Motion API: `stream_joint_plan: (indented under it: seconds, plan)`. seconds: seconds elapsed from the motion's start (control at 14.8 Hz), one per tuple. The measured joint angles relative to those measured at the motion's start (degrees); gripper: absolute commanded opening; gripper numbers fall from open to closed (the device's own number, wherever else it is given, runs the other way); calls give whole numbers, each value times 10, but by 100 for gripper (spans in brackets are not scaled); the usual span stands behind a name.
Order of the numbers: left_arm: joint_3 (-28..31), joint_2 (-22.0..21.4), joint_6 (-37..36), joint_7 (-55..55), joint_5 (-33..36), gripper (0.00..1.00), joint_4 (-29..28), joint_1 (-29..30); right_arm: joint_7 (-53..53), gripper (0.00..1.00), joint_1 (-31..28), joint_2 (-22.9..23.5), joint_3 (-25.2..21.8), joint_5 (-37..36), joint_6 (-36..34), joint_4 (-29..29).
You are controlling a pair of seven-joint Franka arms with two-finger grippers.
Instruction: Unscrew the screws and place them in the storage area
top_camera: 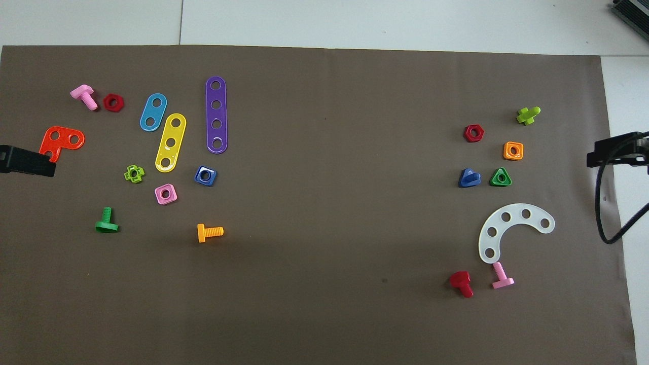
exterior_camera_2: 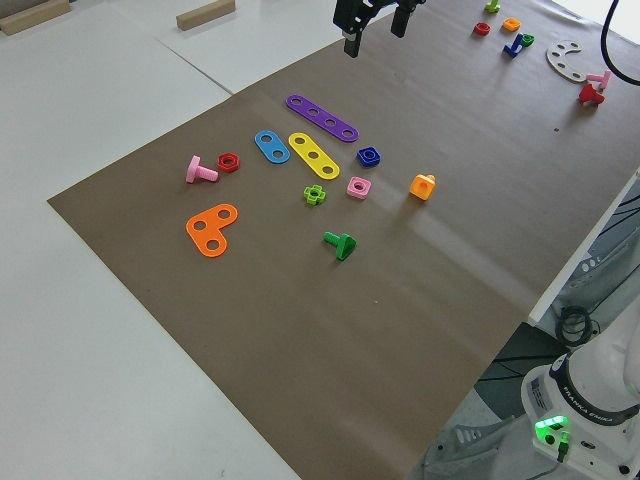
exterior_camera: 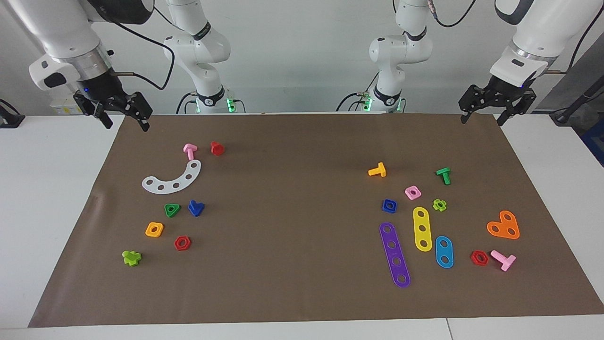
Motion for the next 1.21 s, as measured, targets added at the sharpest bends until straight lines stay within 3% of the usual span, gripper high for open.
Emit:
stream_joint_plan:
  seconds: [1.21]
  plan:
    - [0,0,0,0,0,100,0,0,2,100,20,-4,14,-24,-22,-1]
